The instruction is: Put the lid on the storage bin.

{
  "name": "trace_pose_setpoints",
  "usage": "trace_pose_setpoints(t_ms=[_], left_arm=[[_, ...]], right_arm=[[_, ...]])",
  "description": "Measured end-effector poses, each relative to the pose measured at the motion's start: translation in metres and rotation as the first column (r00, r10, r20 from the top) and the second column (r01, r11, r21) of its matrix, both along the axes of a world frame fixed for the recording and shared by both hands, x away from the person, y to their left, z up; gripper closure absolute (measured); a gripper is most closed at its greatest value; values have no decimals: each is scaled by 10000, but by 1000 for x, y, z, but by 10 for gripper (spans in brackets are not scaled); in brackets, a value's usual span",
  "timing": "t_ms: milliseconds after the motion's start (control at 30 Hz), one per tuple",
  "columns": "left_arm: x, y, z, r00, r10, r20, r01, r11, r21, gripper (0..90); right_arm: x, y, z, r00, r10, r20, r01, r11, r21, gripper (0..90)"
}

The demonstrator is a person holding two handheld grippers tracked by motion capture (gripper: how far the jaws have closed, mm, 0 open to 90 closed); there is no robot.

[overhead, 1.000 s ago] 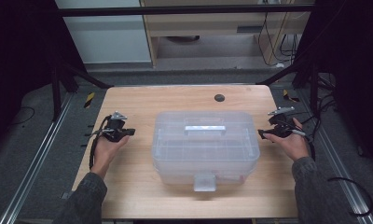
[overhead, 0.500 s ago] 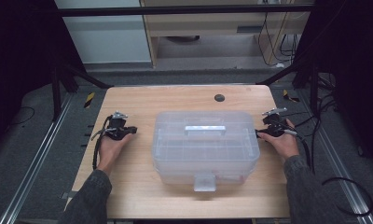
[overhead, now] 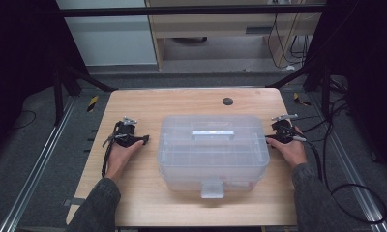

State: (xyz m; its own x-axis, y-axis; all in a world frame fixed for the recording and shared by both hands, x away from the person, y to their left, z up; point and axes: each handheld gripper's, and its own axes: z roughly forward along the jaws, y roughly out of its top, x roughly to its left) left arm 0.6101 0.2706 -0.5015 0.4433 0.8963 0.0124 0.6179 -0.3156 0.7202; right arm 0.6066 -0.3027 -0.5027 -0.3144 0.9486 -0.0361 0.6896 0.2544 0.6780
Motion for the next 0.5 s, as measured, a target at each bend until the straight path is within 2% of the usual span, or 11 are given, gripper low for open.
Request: trace_pose_setpoints(t_ms=[67, 133, 200, 233, 267, 367, 400, 500], left_arm=[[0, -1, -2, 9999, -59, 154, 59, 10000, 4, 158], [-1, -1, -4, 9996, -123, 241, 122, 9999, 16, 131], [-1, -2, -4, 9999, -26, 152, 25, 10000, 74, 95], [-1, -2, -4, 9999, -26, 152, 25, 10000, 74, 71], [-2, -2, -5, 9999, 57, 106, -58, 9999, 90, 71], [-4, -3, -5, 9992, 402, 68, -402, 9992, 70, 37], [-4, -3, -5, 9991, 416, 55, -417, 9991, 85, 34], [-5, -3, -5, 9991, 435, -4, -435, 9990, 102, 17]], right_arm=[[-1, 0, -2, 9999, -115, -21, 115, 9994, 324, 67], [-2, 1, -3, 9997, -229, 44, 227, 9989, 419, 62], [-7, 1, -7, 9981, -411, 464, 387, 9979, 514, 51], [-7, 1, -7, 9981, -411, 464, 387, 9979, 514, 51], [-8, 1, -8, 9968, -538, 587, 506, 9972, 545, 43], [-14, 4, -9, 9917, -1166, 537, 1135, 9919, 579, 25], [-19, 8, -9, 9853, -1625, 521, 1594, 9855, 590, 24], [-22, 12, -9, 9826, -1783, 524, 1753, 9829, 569, 15]])
